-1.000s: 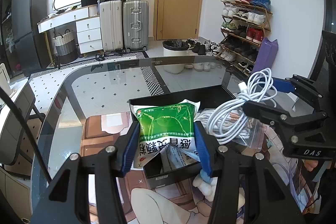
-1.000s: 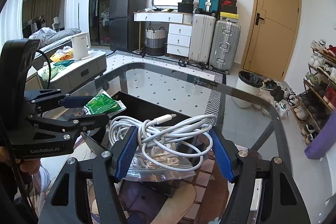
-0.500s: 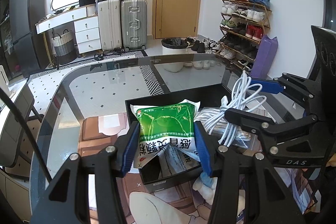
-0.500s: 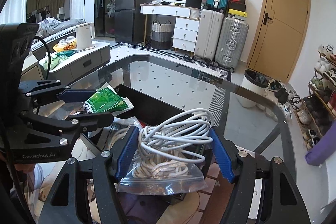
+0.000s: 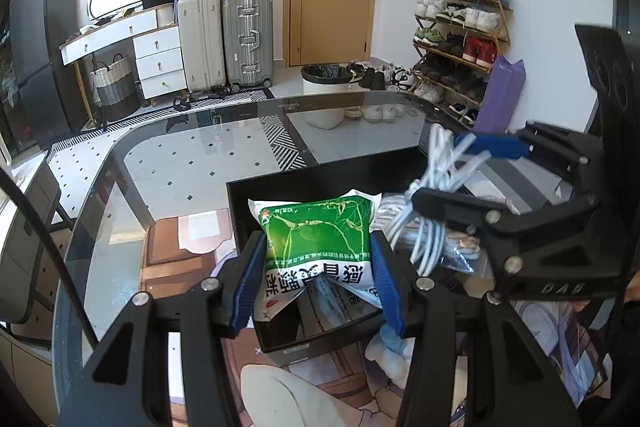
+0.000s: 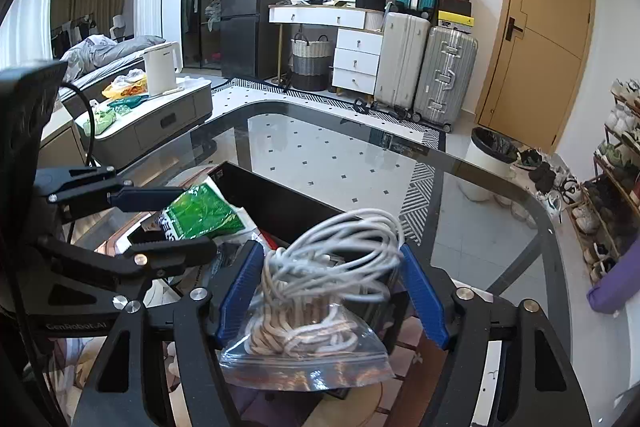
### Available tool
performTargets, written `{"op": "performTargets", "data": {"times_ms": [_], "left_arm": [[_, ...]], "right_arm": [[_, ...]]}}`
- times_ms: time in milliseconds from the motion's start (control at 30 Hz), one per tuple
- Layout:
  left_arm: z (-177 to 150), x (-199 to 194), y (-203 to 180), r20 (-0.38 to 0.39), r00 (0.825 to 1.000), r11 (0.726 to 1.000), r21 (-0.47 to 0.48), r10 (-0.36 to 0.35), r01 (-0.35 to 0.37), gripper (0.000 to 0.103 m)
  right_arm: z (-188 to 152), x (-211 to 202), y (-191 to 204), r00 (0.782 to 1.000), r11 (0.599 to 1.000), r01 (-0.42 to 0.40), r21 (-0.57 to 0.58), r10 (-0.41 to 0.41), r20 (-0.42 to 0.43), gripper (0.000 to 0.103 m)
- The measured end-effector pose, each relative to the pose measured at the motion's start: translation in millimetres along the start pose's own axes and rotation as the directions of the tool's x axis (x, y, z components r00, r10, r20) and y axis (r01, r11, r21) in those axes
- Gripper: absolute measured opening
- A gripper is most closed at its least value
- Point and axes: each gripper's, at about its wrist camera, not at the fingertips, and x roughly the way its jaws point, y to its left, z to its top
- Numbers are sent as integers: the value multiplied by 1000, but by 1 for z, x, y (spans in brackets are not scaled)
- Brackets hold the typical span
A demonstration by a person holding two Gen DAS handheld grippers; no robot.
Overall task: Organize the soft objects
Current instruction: 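Open both tools to drop the cable and green packet into the box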
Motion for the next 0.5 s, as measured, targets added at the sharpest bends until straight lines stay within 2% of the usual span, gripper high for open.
{"op": "performTargets", "data": {"times_ms": [67, 200, 333, 367, 500], "left_arm": [[-1, -1, -1, 4, 1000, 1000, 4, -1, 1, 52], [-2, -4, -3, 7, 1000, 1000, 9, -8, 8, 55], [-3, -9, -6, 12, 1000, 1000, 19, -19, 19, 71], [-3, -12, -7, 17, 1000, 1000, 26, -16, 15, 78], [-4, -23, -11, 38, 999, 999, 50, -2, 0, 88]], "right_arm": [[0, -6, -3, 1000, 1000, 13, 8, -14, 13, 87], [-4, -21, -8, 999, 999, 39, 30, -40, 26, 90], [-12, -37, -8, 999, 999, 37, 40, -38, 32, 99], [-15, -43, -6, 999, 998, 35, 46, -36, 38, 100], [-25, -60, -4, 999, 997, 16, 78, -19, 48, 102]]}}
